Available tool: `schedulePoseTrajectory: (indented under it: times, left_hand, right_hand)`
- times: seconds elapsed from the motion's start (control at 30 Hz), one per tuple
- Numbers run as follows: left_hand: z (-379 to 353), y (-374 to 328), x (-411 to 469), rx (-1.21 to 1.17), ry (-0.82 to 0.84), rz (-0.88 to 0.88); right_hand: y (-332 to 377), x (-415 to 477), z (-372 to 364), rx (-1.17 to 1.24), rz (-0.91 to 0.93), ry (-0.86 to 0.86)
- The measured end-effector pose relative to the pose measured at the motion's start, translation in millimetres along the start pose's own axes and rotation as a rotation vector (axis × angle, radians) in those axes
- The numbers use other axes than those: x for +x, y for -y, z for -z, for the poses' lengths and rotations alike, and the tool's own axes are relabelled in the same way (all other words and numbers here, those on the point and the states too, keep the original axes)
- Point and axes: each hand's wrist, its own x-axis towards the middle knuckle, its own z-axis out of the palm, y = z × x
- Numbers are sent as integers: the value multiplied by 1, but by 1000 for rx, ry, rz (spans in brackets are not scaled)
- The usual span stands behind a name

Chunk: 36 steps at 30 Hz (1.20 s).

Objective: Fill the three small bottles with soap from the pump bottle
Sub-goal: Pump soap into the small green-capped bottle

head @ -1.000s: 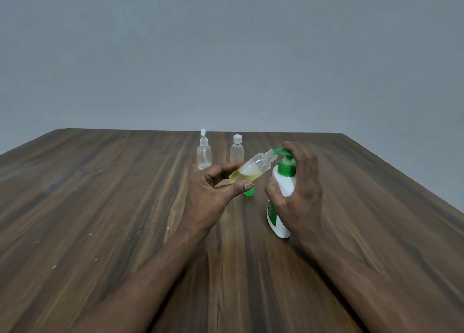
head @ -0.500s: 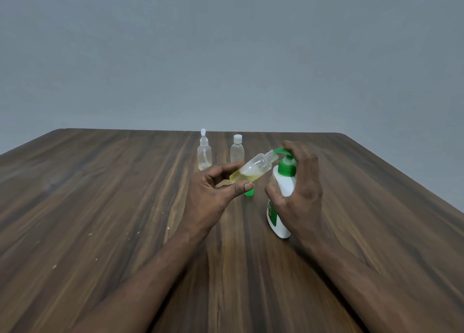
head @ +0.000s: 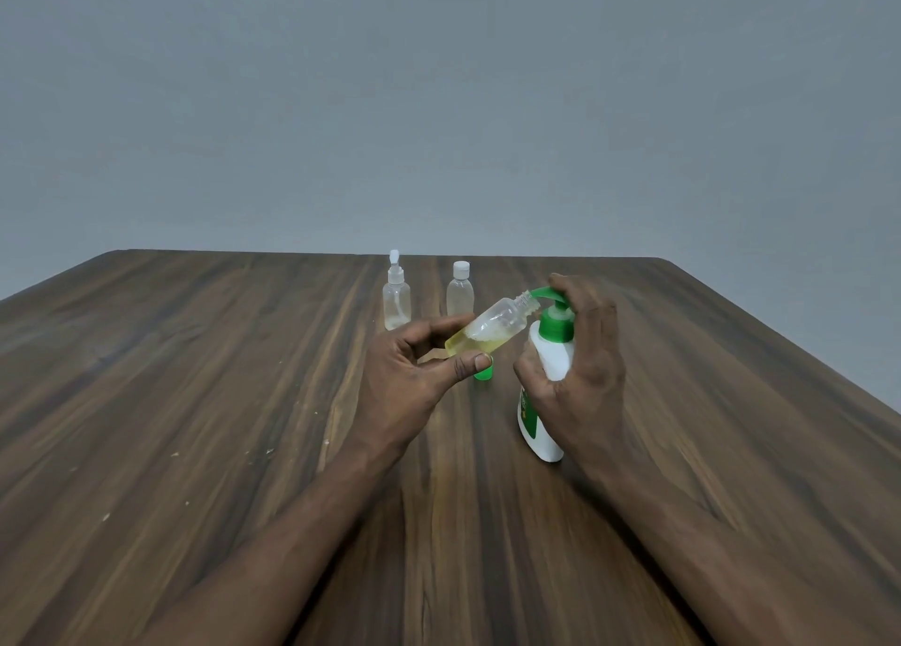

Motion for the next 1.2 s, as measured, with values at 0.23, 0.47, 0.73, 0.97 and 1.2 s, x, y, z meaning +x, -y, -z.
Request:
schedulePoseTrajectory:
  times: [0.23,0.47,0.73,0.97,1.2]
  left_hand:
    - [0,0,-1,16,0,-10]
    - [0,0,-1,10,-3,-12]
    - [-1,0,-1,25,-11,-19]
    - [-1,1,-1,12,-14,-5]
    - [-1,1,-1,24,-10,-11]
  right_hand:
    - [-2,-1,-1,13,7,-7]
    - [-1,-1,-1,4,-2,-11]
    - [0,0,-1,36,1,-10]
    - [0,0,-2,-4,0,-14]
    - [-1,0,-2,8,-1,-2]
